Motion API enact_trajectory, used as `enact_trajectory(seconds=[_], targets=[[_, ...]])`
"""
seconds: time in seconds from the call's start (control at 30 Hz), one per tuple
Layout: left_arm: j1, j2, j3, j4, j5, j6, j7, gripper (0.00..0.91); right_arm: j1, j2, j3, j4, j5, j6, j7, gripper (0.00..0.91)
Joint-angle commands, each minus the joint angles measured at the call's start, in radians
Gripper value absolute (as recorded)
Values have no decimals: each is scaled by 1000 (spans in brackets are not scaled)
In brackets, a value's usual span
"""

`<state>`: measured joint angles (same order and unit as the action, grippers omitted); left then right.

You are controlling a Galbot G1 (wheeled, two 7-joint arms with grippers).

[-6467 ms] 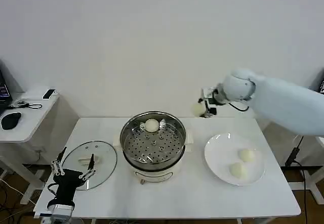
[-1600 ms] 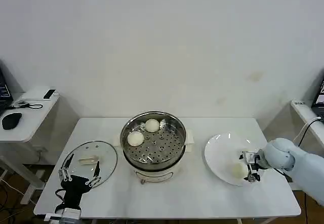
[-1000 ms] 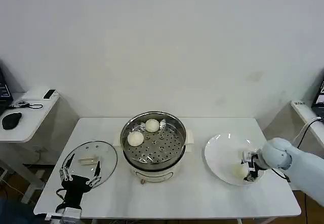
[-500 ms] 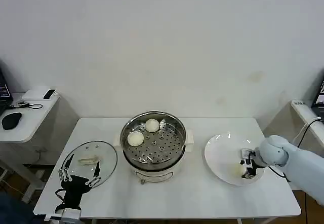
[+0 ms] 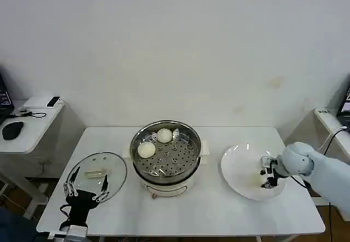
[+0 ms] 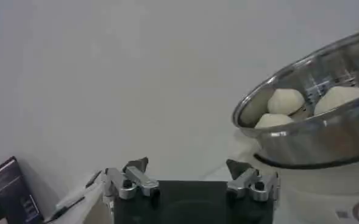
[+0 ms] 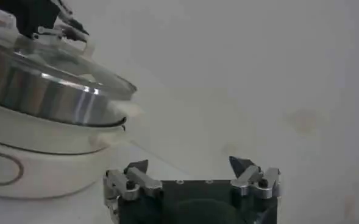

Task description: Take steamed baozi put them in steamer then cover it.

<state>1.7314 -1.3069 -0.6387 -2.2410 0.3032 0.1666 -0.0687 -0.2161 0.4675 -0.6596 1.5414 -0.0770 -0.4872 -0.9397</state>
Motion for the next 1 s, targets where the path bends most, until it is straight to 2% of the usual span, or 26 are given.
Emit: enact_trajectory(seconds=[0.03,0.27,0.43,0.7,1.0], targets=[[-2,2,4,-2,1,0,0,907,181,-31,-103,49,50,0,1,534],[-6,6,8,-6,0,0,1,907,418,-23,-180,76,154,8,-14,534],[-3,7,3,-11,-1,0,1,907,562,23,-228,72,209,14,-20,534],[5,2,-13,-22,-1,0,1,907,707,164,-310,59,247,46,-16,534],[19,-12,-46,-24,-6,-2,-1,907,769,394,-407,38,256,100,-21,534]])
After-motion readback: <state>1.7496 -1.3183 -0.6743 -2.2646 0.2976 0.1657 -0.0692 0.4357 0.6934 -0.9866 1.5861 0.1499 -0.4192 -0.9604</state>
